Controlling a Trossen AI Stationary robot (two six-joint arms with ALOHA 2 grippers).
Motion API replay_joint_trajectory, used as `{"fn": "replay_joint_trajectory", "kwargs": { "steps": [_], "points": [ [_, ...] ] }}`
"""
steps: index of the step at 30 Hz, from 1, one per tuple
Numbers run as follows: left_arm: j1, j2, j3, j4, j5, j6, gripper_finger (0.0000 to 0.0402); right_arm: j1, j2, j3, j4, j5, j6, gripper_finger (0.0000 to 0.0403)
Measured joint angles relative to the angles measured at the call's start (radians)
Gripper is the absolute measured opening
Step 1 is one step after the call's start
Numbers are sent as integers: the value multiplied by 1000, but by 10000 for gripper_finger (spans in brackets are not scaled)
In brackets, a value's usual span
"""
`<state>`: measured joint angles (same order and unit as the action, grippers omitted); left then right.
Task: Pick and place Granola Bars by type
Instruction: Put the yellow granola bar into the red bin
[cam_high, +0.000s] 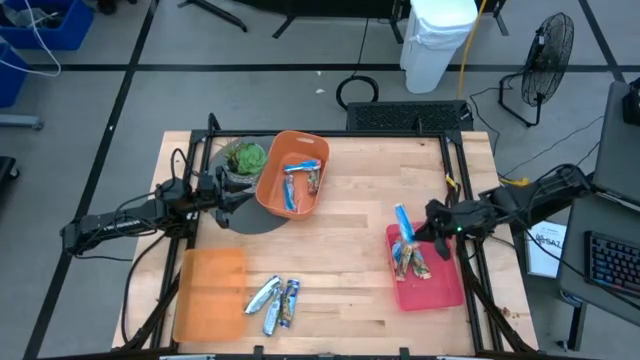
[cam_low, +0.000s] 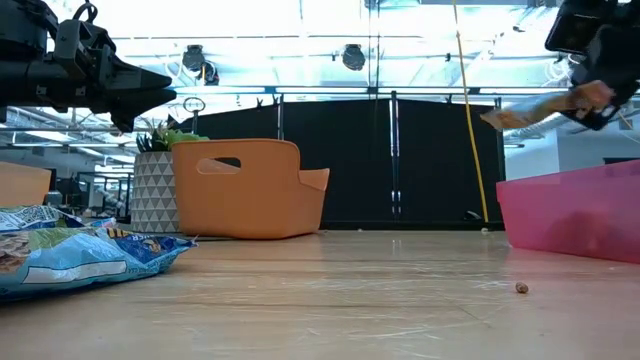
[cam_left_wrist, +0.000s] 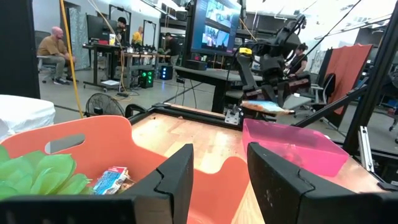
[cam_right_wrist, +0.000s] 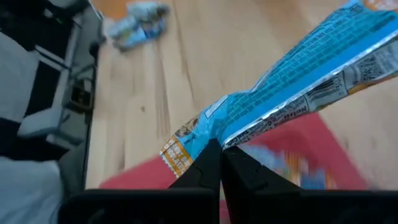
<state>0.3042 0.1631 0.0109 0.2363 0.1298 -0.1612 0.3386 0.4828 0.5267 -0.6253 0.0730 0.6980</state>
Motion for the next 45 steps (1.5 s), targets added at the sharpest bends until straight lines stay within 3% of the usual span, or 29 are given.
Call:
{"fn": "replay_joint_trajectory", "kwargs": {
  "steps": [13,25,37,45],
  "points": [
    [0,0,0,0,0,0,154,2,298,250,-405,-205,251,0],
    [0,0,0,0,0,0,154,42,608,313,-419,-462,391,0],
    [0,0,0,0,0,0,154,41,696,314,-582,-396,446,0],
    [0,0,0,0,0,0,154,41,707,251,-546,-363,444,0]
  ]
}}
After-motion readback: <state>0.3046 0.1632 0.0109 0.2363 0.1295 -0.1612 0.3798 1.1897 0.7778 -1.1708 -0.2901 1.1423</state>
